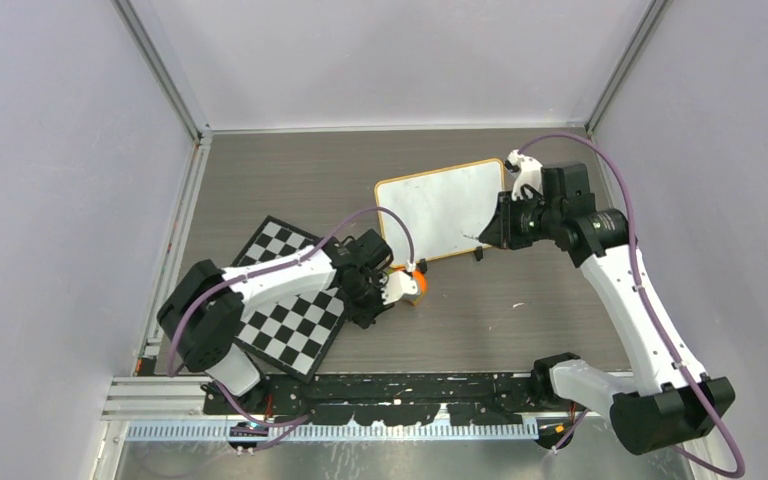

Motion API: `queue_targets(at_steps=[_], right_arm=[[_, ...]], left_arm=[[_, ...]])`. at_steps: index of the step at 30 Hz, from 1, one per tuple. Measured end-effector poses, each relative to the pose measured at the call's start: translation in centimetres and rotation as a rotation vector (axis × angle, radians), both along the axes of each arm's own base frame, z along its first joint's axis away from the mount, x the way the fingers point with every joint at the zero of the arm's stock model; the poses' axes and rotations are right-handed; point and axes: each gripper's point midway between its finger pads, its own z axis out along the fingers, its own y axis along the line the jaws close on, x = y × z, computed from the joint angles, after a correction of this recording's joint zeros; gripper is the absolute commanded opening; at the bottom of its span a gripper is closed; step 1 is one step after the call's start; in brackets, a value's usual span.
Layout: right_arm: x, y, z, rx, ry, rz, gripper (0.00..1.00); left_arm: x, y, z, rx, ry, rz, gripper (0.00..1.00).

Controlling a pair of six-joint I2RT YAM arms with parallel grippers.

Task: Write a sentence on the whiteboard
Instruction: Place the pen cap at the center of the board.

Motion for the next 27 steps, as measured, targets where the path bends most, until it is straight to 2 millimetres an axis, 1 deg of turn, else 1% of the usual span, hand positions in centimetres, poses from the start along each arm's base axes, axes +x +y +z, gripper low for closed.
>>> queue_targets(at_steps=[2,7,10,12,14,21,23,25,27], right_arm=[[-0.3,-0.7,0.0,-0.009,-0.015,-0.027,0.0],[-0.2,-2.0,1.6,-0.017,-0.105,-0.065,0.0],[0.1,-2.2,1.7,-0.02,-0.117,-0.077,0.0],[0.2,-2.2,1.2,-0.022,-0.109,-0.079,0.0],[0.0,-2.3,0.8,-0.025,-0.096,-0.079,0.0],[0.0,-2.3,0.6,-0.026,-0.092,-0.077,0.0],[-0.1,-2.3,0.6,-0.026,-0.091,-0.075,0.0],[-0.2,-2.3,0.6,-0.025,-0.088,-0.071,0.0],[-0.4,-2.3,0.5,-0.028,-0.077,-0.066,0.0]], left_arm=[[0.2,-0.4,-1.0,0.013,-0.028,-0.014,0.05],[0.8,-1.2,-3.0,0.043,-0.078,-0.036,0.08],[0.9,-1.5,-3.8,0.065,-0.104,-0.052,0.14],[1.1,-1.8,-3.8,0.063,-0.123,-0.055,0.2],[1.2,-1.8,-3.9,0.067,-0.135,-0.056,0.23],[0.9,-1.6,-3.7,0.079,-0.135,-0.058,0.4],[0.6,-1.3,-3.3,0.082,-0.124,-0.058,0.43],[0.2,-1.1,-2.3,0.073,-0.119,-0.059,0.47],[0.0,-1.2,-0.9,0.05,-0.122,-0.058,0.52]])
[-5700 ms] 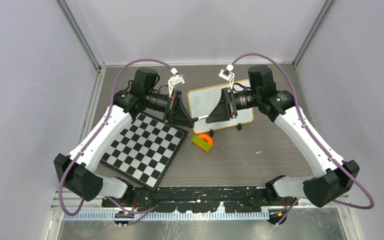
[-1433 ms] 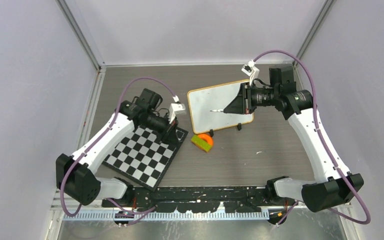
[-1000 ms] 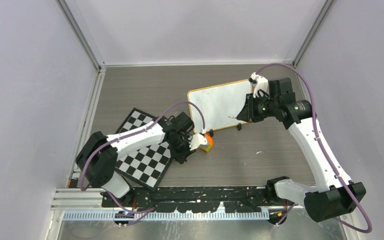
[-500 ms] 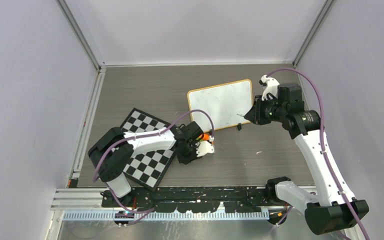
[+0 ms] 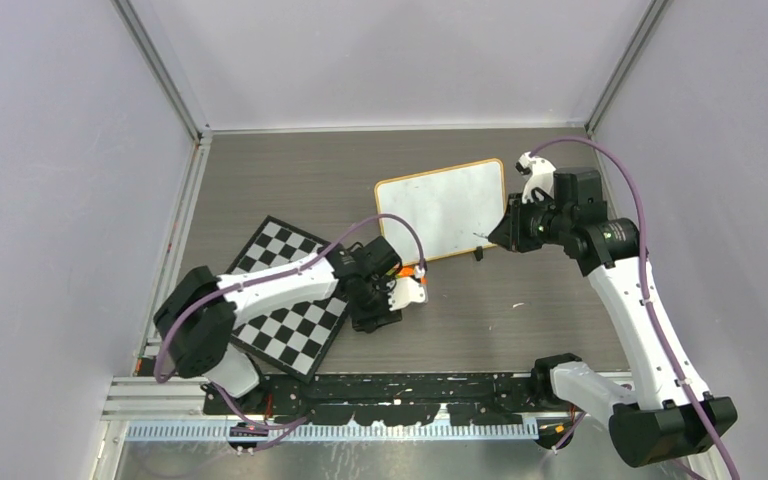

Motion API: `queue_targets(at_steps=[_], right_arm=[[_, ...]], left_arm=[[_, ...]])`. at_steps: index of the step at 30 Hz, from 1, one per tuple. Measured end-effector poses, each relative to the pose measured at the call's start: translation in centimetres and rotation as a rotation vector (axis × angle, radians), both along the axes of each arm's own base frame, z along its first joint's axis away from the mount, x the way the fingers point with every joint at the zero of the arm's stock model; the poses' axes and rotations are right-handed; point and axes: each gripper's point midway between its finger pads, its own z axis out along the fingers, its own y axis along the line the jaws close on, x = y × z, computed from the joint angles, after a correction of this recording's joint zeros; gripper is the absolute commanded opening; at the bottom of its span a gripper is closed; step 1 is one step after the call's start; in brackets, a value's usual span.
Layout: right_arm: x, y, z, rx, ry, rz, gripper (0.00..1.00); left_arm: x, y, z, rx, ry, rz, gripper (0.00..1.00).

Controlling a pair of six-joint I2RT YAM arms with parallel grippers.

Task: Write a sentence on the whiteboard
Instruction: Place the pen cap at the center of the board, then pass from the right arm to the left

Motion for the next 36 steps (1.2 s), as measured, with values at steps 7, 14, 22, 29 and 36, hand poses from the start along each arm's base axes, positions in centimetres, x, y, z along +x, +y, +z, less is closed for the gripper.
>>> queue_targets(at_steps=[7,14,22,29,36], right_arm=[[-0.4,-0.3,0.8,-0.024,0.03,0.023,0.0],[-1.2,-0.8,1.2,-0.026,0.026,0.02,0.0],[-2.2,0.5,1.8,0.039,0.028,0.084,0.0],[-4.1,1.9,1.5,0.123,0.033,0.149,0.0],[-5.5,2.6,2.3,0.188,-0.05,0.174,0.0]], left_arm=[[0.4,-1.2,7.3,-0.191,-0.042,0.033,0.83],[3.3,1.3,13.3,-0.364,-0.06,0.236,1.0],[5.0,4.6,16.3,-0.433,-0.048,0.437,1.0],[5.7,6.1,16.7,-0.467,0.016,0.571,1.0],[6.6,7.3,17.6,-0.544,0.093,0.679,1.0]])
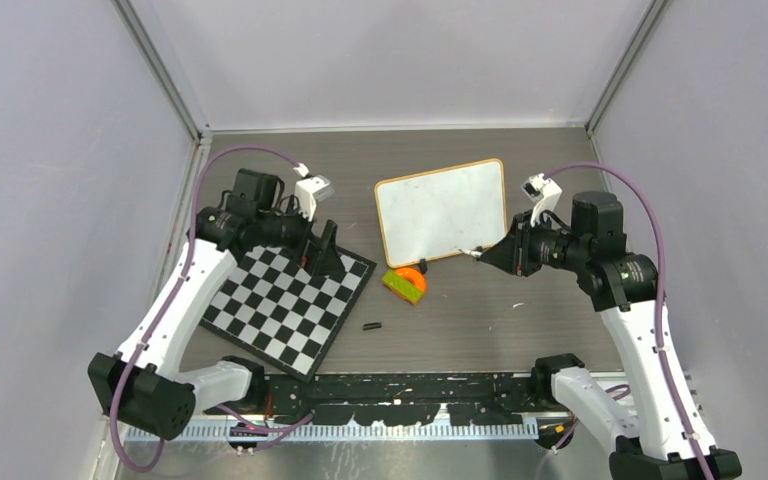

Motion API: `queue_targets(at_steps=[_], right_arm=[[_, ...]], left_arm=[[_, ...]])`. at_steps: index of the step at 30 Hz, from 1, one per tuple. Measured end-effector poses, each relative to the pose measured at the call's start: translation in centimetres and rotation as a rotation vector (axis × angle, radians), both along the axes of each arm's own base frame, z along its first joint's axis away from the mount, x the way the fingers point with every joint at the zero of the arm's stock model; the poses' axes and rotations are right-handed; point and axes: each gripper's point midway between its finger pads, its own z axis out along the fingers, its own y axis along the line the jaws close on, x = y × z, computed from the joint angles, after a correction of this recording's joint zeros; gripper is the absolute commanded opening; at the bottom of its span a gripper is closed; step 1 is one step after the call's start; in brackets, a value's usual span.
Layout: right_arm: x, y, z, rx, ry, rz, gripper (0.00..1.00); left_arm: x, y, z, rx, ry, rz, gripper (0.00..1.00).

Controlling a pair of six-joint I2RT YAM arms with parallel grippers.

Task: Write a sentence on the whiteboard
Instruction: Pass from the right arm to the left

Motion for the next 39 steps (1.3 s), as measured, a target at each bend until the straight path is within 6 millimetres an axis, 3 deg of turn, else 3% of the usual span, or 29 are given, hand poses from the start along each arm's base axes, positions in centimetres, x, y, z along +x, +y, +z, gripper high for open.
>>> queue_targets(at_steps=[10,16,20,27,32,39], right_arm=[[1.5,1.6,0.0,0.093,0.025,0.035,0.0],[2.1,4.1,-1.3,0.164,0.164,0.12,0.0],[1.2,5.9,-1.8,0.177,0.222,0.189,0.0],[0.2,8.7,-0.9,0.197,0.263,0.303,0.0],[-0.4,10.5,-1.7,0.192,0.33,0.374,0.0],[-0.6,11.5,-2.4,0.203,0.4,0.395,0.0]], left_arm=[[-1.3,-0.6,1.6,-0.074,-0.039,-0.059,1.0],[-1.6,-2.1,2.6,-0.139,-0.089,-0.146,0.99],[-1.8,-4.0,3.2,-0.159,-0.157,-0.24,0.95],[-2.9,-8.1,1.9,-0.105,-0.213,-0.433,0.87],[-3.0,-10.3,2.2,-0.114,-0.251,-0.501,0.81],[-3.6,-13.4,1.5,-0.1,-0.261,-0.603,0.72]])
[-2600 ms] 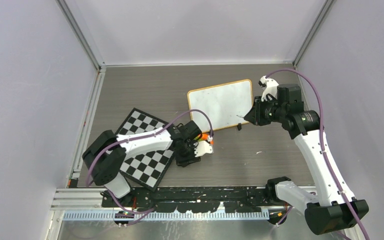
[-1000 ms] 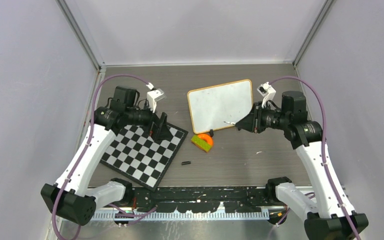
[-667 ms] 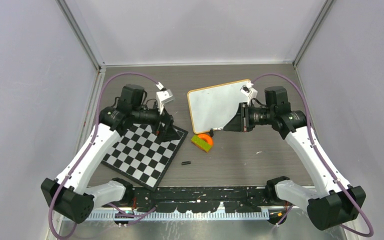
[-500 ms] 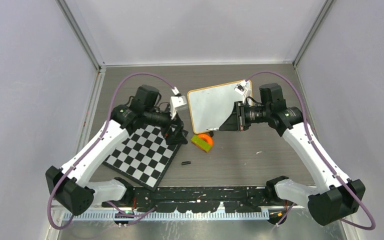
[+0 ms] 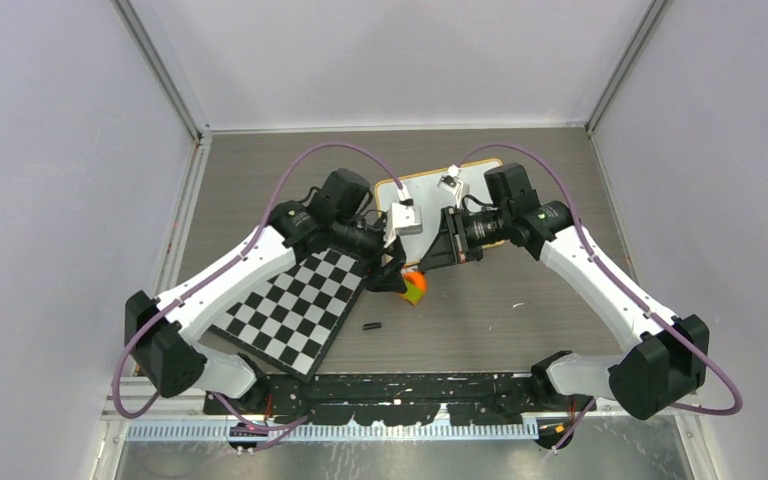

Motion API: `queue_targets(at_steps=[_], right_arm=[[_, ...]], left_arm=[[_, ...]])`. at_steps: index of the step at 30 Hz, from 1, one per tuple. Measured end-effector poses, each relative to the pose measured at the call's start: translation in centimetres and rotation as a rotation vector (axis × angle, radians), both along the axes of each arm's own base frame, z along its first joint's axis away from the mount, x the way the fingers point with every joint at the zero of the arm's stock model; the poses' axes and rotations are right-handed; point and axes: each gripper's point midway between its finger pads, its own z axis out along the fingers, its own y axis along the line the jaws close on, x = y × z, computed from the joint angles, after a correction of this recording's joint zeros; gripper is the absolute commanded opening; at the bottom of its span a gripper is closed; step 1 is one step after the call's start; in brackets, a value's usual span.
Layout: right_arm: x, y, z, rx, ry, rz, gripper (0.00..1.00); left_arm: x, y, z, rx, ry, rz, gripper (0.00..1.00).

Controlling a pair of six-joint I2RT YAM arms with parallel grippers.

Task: Write a sentence on the whiteboard
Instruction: Pass from the right arm to the left

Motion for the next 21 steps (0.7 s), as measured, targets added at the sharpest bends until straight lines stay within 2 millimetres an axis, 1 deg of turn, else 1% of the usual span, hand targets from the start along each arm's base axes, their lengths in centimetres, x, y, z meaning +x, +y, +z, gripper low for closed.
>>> queue_targets(at_steps=[4,9,10,11,14,16,17,18,21], right_arm=[[-0.1,0.3,0.5,0.021,0.005,0.007,0.0],[-0.2,0.7,1.2,0.045,0.006,0.02,0.0],[-0.3,0.7,1.2,0.047,0.006,0.023,0.0],[-0.4,0.8,1.3,0.048,0.008,0.025,0.0],[-0.6,0.9,1.3,0.053,0.008,0.035,0.0],[-0.4,0.9,1.4,0.054,-0.002,0.033,0.02],[-0.4,0.9,1.4,0.054,-0.001,0.033,0.05],[-0.4,0.9,1.4,0.054,-0.001,0.033,0.1],[-0.4,0.9,1.3,0.053,-0.002,0.034,0.2]], left_arm=[[-0.4,-0.9,-0.7,0.015,0.004,-0.032,0.66],[-0.3,-1.3,-1.3,0.028,0.002,-0.044,0.47],[-0.3,-1.4,-1.3,0.028,-0.002,-0.047,0.42],[-0.3,-1.4,-1.4,0.029,-0.003,-0.047,0.34],[-0.2,-1.5,-1.1,0.024,-0.003,-0.044,0.14],[-0.3,-1.5,-1.0,0.023,0.006,-0.043,0.02],[-0.3,-1.5,-1.1,0.025,0.009,-0.038,0.0],[-0.3,-1.5,-1.1,0.026,0.01,-0.039,0.0],[-0.4,-1.5,-1.1,0.026,0.011,-0.04,0.0]])
